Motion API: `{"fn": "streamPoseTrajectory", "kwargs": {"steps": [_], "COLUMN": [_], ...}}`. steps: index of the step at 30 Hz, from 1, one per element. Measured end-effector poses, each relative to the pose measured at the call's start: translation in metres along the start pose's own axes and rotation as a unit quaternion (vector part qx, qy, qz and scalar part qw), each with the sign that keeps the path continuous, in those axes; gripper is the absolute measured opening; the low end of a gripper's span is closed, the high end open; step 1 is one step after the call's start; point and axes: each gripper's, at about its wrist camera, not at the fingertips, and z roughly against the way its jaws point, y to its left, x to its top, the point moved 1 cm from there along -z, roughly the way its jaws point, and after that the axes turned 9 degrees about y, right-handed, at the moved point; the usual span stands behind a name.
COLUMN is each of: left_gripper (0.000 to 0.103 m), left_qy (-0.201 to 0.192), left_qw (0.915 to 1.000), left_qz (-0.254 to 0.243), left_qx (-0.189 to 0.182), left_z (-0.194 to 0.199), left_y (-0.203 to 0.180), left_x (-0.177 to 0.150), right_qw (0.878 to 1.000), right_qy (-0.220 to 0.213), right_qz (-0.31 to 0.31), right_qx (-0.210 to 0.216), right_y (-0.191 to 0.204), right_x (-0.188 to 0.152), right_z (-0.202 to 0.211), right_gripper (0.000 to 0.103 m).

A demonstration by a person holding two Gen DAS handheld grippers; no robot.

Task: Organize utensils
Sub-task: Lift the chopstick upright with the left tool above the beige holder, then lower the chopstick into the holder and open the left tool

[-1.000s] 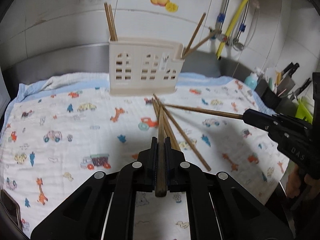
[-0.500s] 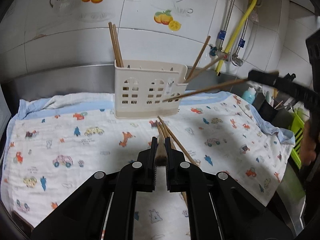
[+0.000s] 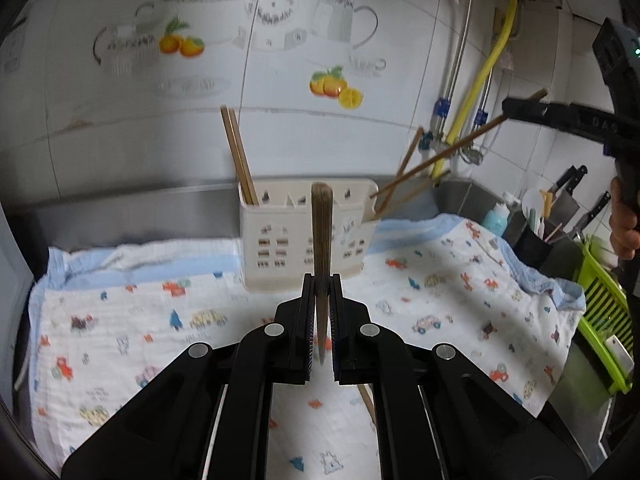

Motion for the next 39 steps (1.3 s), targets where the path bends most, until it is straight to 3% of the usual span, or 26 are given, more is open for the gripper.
{"fn": "streamPoseTrajectory", "kwargs": {"steps": [4, 9, 21, 33, 39], "left_gripper": [0.006, 0.006, 0.006, 0.006, 0.006], "left_qy": [-0.019, -0.047, -0.126, -0.128, -0.099], "left_qw": [0.9997, 0.9979, 0.9893, 0.9894, 0.9929], "left_qz": [-0.016, -0.037, -0.052, -0.015, 0.014], "left_qx": [0.007, 0.023, 0.052, 0.067, 0.065], "left_z": [0.011, 0.021, 0.034, -0.010, -0.038], "left_y": [-0.004, -0.013, -0.015, 0.011, 0.030], "left_x": [0.020, 0.052, 0.127, 0.146, 0.140], "right_qw": [1.000, 0.998, 0.991, 0.991, 0.992], "right_qy": [0.013, 0.065, 0.133, 0.129, 0.125], "right_qz": [-0.003, 0.004, 0.013, 0.022, 0.026], "right_qx": [-0.001, -0.006, 0.001, 0.011, 0.013], "right_y": [-0.004, -0.004, -0.005, -0.002, 0.000], "right_x": [0.011, 0.022, 0.019, 0.013, 0.012], "right_z": [-0.012, -0.051, -0.118, -0.130, -0.130], "right_gripper": [0.007, 0.007, 0.007, 0.007, 0.007]}}
